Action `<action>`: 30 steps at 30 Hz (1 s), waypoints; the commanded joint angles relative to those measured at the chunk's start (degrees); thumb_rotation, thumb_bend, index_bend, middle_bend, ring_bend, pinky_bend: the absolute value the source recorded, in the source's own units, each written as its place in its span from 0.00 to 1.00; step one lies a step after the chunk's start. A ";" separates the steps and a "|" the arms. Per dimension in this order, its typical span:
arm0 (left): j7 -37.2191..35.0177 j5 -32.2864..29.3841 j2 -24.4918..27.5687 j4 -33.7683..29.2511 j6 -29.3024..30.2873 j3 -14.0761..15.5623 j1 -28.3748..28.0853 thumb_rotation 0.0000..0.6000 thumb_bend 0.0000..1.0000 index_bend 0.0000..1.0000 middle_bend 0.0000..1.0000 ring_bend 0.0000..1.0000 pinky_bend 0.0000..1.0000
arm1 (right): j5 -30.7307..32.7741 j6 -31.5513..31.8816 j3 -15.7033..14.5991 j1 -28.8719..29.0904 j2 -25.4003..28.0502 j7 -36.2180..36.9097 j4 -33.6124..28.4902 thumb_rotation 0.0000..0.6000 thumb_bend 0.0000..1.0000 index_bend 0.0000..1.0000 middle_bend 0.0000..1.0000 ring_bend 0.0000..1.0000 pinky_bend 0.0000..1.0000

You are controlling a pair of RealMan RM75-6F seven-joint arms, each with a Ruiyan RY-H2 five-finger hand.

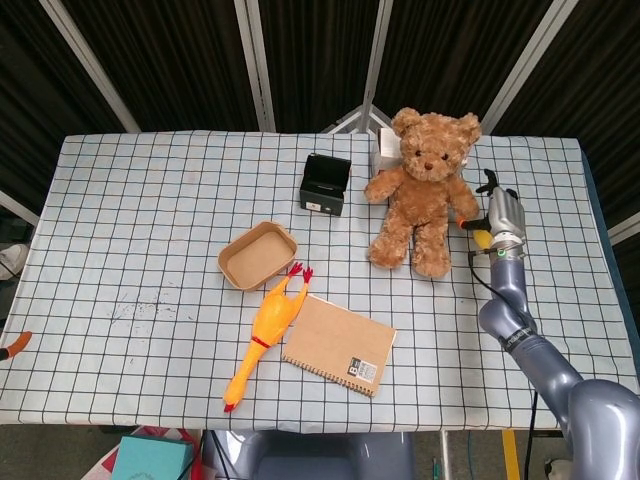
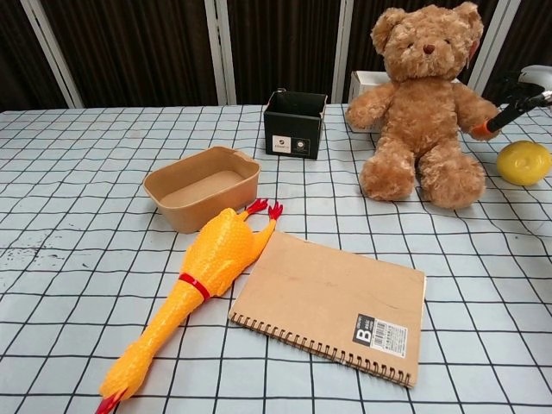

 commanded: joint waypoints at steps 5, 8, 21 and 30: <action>0.00 -0.13 0.02 0.06 -0.17 0.00 -0.05 1.00 0.27 0.24 0.00 0.00 0.14 | -2.89 1.16 -0.67 -2.60 4.45 3.06 -6.89 1.00 0.20 0.00 0.19 0.14 0.00; -0.08 -0.24 0.02 0.10 -0.35 -0.05 -0.13 1.00 0.27 0.24 0.00 0.00 0.13 | -3.84 2.93 -1.43 -4.87 7.53 2.99 -11.54 1.00 0.20 0.00 0.19 0.14 0.00; -1.93 1.48 0.78 -0.44 -0.45 0.78 0.03 1.00 0.27 0.24 0.00 0.00 0.14 | -19.35 33.85 -9.72 -27.33 24.18 5.97 -45.67 1.00 0.20 0.00 0.20 0.18 0.00; -4.32 4.51 1.43 -0.71 1.85 1.88 1.23 1.00 0.27 0.24 0.00 0.00 0.13 | -43.94 53.65 -24.44 -40.46 29.15 6.54 -53.44 1.00 0.20 0.04 0.20 0.14 0.00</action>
